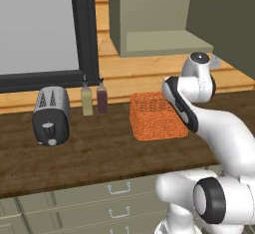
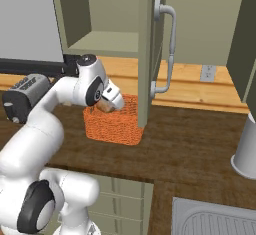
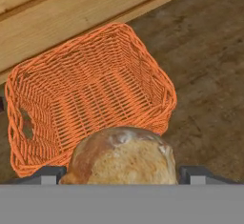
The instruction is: Open the cabinet, pick up the bread from the cabinet and place it in the basket. Then move the basket to the dining counter.
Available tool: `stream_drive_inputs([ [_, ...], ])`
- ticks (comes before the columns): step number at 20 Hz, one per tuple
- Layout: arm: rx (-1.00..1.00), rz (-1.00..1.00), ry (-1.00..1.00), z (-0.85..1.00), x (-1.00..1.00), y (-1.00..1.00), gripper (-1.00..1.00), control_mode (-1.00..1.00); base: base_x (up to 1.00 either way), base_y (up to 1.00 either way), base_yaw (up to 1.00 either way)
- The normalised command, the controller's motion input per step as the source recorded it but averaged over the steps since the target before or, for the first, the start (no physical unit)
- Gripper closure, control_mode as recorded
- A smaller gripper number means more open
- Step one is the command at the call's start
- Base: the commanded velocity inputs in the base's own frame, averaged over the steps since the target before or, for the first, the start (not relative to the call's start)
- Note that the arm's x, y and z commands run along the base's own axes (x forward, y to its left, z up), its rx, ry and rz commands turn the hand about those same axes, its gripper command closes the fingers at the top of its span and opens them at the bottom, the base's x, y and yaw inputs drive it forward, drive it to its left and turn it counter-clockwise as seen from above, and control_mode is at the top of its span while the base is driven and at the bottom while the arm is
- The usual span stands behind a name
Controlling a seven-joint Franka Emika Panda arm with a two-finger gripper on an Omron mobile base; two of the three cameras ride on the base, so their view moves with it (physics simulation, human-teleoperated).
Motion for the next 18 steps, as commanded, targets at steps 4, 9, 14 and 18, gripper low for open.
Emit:
stream_drive_inputs([
  [4,0.07,0.0,0.14,-0.17,0.74,0.0,1.0,-1.0,0.0,0.0,0.0],
  [9,0.07,0.0,0.12,-0.3,0.7,0.0,1.0,-1.0,0.0,0.0,0.0],
  [14,0.04,0.0,0.04,-0.68,0.33,0.0,1.0,-1.0,0.0,0.0,0.0],
  [18,0.02,0.0,0.0,-0.71,0.23,0.0,1.0,-1.0,0.0,0.0,0.0],
])
